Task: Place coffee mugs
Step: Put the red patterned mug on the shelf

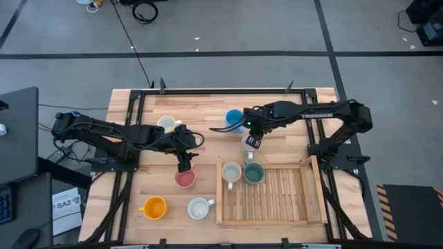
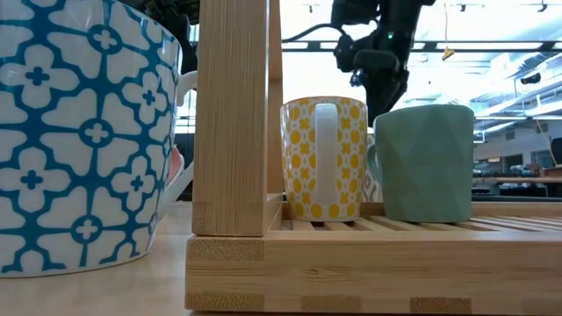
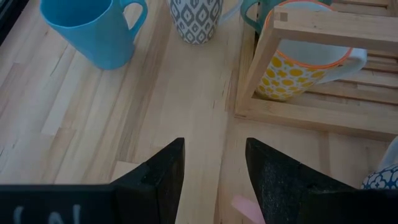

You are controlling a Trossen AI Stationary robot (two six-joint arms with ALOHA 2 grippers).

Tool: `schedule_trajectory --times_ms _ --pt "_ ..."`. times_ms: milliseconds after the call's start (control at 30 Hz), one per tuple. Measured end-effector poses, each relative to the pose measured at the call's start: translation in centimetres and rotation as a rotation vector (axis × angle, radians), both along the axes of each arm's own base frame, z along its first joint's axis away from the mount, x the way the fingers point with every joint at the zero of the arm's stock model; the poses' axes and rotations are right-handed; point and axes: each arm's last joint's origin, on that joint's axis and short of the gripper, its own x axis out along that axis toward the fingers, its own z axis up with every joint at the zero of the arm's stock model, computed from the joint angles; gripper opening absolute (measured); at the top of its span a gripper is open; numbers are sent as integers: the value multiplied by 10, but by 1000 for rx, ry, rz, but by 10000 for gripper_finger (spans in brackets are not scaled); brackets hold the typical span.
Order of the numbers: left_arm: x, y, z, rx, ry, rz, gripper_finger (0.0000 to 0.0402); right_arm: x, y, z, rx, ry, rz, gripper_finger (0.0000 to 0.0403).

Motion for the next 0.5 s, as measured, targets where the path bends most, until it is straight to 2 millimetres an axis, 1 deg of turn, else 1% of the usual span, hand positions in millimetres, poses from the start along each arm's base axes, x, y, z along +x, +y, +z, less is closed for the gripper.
schedule_trajectory --times_ms 200,500 --pt "0 0 0 0 0 0 176 9 -5 -8 56 -13 75 142" --pt "1 0 1 0 -8 -1 176 16 -12 -20 121 6 111 142"
